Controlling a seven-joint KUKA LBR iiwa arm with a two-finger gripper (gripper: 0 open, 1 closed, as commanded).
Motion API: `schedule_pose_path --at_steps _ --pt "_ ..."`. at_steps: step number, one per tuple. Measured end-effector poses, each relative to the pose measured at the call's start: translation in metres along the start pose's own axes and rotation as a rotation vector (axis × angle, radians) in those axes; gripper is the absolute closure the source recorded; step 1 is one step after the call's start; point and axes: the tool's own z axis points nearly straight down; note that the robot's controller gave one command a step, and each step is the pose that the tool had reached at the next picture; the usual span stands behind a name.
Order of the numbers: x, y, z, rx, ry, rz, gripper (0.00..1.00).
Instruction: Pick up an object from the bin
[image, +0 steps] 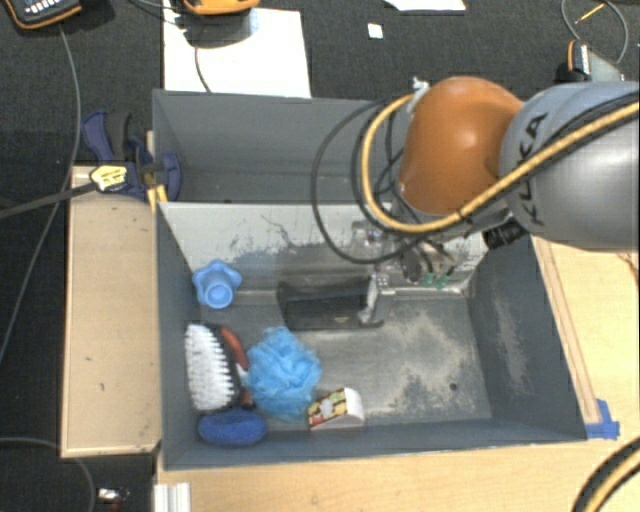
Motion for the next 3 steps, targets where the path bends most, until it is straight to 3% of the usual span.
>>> schedule_pose_path --at_steps 1,2,3 --pt "-0.001 0.000 -0.005 0.000 -0.008 0.003 0.00" --pt "0.002 0.044 0.133 -0.001 -0.003 0.037 0.00" --pt "-0.002 0.042 0.060 -0.001 -0.024 -0.006 0.00"
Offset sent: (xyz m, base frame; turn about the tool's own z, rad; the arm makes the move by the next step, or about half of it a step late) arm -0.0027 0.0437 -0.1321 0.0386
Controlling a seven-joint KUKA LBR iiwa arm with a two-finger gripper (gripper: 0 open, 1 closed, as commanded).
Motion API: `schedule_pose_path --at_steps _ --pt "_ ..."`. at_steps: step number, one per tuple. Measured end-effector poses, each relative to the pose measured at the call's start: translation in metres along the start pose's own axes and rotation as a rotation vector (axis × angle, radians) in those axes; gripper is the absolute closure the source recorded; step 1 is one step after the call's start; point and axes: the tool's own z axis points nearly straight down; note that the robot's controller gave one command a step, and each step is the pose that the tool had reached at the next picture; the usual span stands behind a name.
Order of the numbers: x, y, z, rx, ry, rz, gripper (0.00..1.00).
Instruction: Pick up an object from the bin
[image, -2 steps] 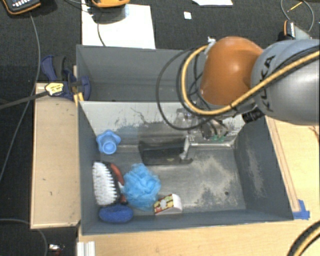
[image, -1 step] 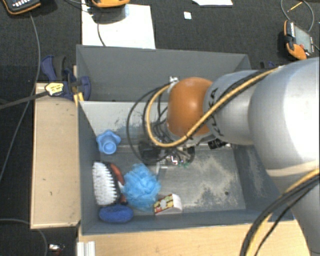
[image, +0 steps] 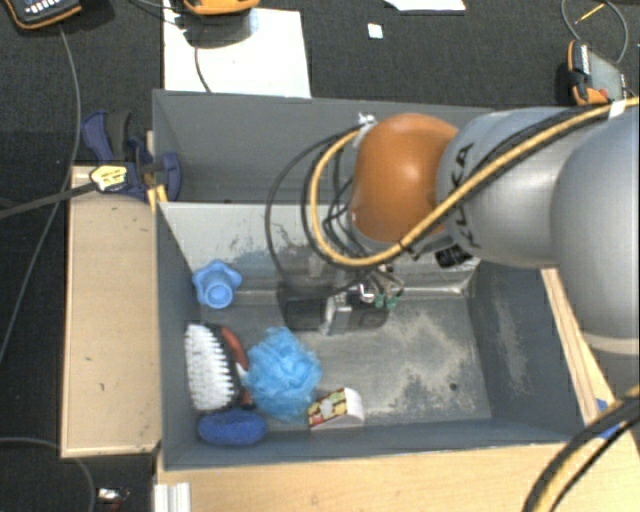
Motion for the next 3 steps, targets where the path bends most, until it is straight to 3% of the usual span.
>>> schedule_pose_path --at_steps 1,2,3 --pt "0.009 -0.001 0.042 0.004 0.024 0.244 0.00" --pt "0.007 0.032 0.071 0.001 0.004 0.408 0.00" --pt "0.004 0.000 0.072 0.004 0.022 0.483 1.00"
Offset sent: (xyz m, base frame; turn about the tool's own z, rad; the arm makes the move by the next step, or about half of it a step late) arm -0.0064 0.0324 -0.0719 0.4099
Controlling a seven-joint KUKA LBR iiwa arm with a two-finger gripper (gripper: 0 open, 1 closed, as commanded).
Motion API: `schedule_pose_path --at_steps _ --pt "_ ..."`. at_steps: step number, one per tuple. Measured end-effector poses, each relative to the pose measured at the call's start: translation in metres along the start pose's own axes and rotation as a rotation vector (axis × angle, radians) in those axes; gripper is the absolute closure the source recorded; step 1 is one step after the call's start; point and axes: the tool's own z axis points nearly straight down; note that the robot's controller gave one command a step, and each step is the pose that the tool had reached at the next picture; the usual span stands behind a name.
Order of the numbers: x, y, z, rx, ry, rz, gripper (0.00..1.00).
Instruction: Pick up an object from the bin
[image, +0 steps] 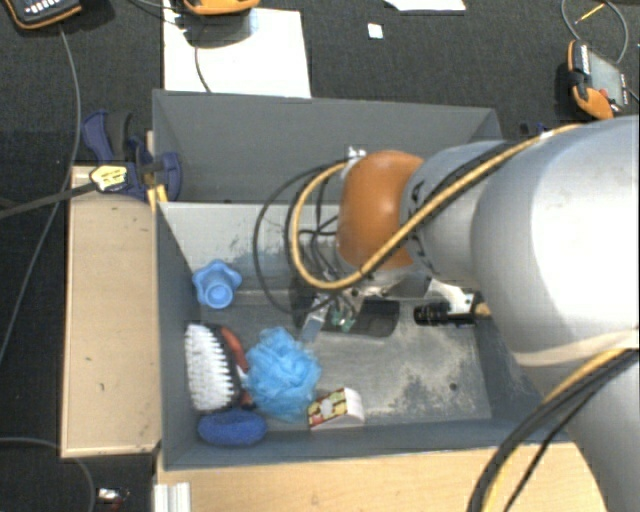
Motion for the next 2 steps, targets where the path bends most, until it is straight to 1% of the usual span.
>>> schedule_pose_path --at_steps 2 --pt "0.0006 -0.0007 -0.0056 0.001 0.000 -0.002 1.00"
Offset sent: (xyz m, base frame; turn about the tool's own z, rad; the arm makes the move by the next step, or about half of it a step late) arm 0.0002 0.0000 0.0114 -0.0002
